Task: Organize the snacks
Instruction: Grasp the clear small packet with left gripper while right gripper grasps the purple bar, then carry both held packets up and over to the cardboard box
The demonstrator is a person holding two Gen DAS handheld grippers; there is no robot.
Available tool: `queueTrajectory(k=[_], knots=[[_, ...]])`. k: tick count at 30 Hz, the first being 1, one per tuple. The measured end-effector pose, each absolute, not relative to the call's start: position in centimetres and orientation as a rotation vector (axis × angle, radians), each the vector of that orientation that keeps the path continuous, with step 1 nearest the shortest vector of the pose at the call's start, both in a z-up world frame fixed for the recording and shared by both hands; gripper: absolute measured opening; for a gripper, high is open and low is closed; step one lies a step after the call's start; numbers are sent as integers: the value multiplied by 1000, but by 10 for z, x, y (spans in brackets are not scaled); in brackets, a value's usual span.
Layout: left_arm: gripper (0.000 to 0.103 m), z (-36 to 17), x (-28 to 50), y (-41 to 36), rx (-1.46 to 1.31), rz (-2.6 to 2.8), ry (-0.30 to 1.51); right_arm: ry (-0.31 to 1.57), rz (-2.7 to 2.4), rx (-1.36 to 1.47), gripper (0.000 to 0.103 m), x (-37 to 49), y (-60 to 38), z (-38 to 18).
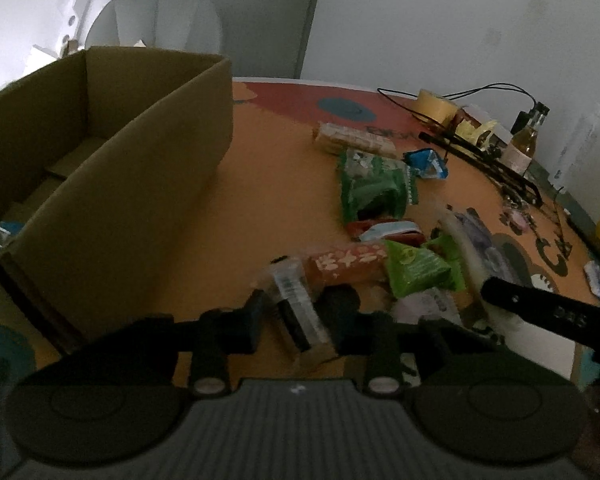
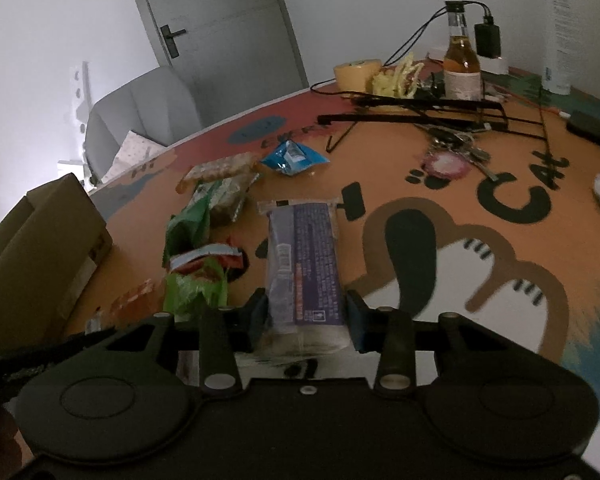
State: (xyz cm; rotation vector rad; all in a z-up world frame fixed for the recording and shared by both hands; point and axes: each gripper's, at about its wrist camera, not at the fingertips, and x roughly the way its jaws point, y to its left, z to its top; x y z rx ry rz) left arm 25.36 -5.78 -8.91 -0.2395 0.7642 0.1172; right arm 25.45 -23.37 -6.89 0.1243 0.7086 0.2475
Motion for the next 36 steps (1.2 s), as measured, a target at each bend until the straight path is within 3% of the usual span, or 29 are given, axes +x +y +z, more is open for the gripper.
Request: queueTrajectory(k=[2, 6, 12, 15, 18, 36], knots=[[17, -90, 251, -55, -246, 114, 760, 712, 243, 126, 39, 250, -234, -69], [16, -88, 247, -50, -257, 104, 751, 720, 243, 129, 45, 250, -232, -68], [16, -82, 240, -42, -268, 111, 734, 694, 223, 81, 47, 261, -221, -71], [16, -80, 238, -39, -276, 105, 720, 685, 208, 95, 35, 262, -222, -71], [16, -76, 237, -39, -268, 105, 703, 684, 225, 138, 31, 260, -229, -70], [16, -33, 226, -25, -269, 88, 578, 582, 293, 176, 30, 244, -207, -31]])
